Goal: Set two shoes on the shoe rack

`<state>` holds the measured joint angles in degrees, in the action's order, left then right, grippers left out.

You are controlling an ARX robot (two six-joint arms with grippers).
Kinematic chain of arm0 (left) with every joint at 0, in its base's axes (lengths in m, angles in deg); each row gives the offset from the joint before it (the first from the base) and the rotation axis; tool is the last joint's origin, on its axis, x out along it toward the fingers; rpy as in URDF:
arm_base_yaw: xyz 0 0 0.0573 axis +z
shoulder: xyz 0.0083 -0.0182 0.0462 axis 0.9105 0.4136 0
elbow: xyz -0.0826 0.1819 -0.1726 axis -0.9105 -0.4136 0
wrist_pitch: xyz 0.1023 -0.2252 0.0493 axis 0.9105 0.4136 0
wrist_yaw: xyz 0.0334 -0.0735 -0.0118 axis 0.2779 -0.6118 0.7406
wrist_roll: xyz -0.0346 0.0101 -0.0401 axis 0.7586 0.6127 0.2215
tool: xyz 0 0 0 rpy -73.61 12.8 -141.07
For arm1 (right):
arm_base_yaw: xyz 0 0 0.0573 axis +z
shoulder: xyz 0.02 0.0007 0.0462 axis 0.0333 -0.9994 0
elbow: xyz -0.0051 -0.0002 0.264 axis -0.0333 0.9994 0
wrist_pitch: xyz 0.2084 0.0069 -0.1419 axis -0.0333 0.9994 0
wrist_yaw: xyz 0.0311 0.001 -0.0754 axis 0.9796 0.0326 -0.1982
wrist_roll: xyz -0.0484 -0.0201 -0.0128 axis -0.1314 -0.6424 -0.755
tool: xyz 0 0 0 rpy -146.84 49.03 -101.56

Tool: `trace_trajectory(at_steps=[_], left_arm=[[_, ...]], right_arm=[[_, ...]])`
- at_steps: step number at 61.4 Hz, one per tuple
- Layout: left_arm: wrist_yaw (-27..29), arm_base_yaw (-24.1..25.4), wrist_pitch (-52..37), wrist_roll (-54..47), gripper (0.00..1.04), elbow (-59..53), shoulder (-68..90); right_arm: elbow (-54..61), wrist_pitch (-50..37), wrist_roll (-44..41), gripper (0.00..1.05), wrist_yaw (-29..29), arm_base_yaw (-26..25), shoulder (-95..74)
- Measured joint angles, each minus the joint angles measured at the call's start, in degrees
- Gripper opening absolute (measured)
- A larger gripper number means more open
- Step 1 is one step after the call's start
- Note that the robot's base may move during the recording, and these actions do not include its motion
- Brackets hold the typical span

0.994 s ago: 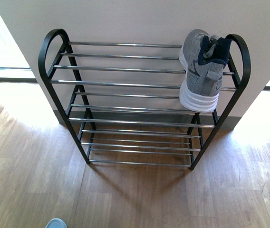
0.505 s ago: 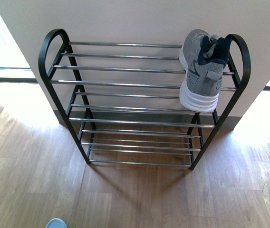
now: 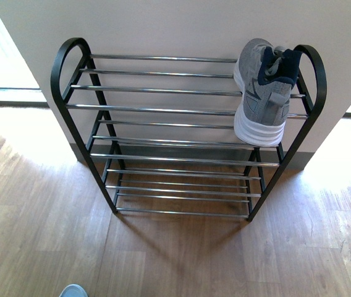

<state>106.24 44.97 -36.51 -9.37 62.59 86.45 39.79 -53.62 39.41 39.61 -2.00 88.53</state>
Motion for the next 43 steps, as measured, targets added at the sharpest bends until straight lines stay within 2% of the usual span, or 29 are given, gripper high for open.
trace_trajectory(at_steps=[8,18,26,32,43], left_arm=[[-9.1,1.2,-7.3,1.2,0.02,4.0,12.4],[-18.2,1.5,-16.1,5.0,0.02,13.2,31.3],[-19.5,-0.2,-18.6,8.3,0.02,22.5,44.5],[-19.5,-1.9,-18.2,11.7,0.02,29.9,53.1],[-23.2,-5.9,-16.2,19.5,0.02,42.6,66.1]], right_arm=[[0.0,0.0,0.0,0.97,0.0,0.0,0.0],[0.0,0.0,0.0,0.96,0.0,0.0,0.0],[0.0,0.0,0.0,0.96,0.0,0.0,0.0],[0.0,0.0,0.0,0.96,0.0,0.0,0.0],[0.0,0.0,0.0,0.96,0.0,0.0,0.0]])
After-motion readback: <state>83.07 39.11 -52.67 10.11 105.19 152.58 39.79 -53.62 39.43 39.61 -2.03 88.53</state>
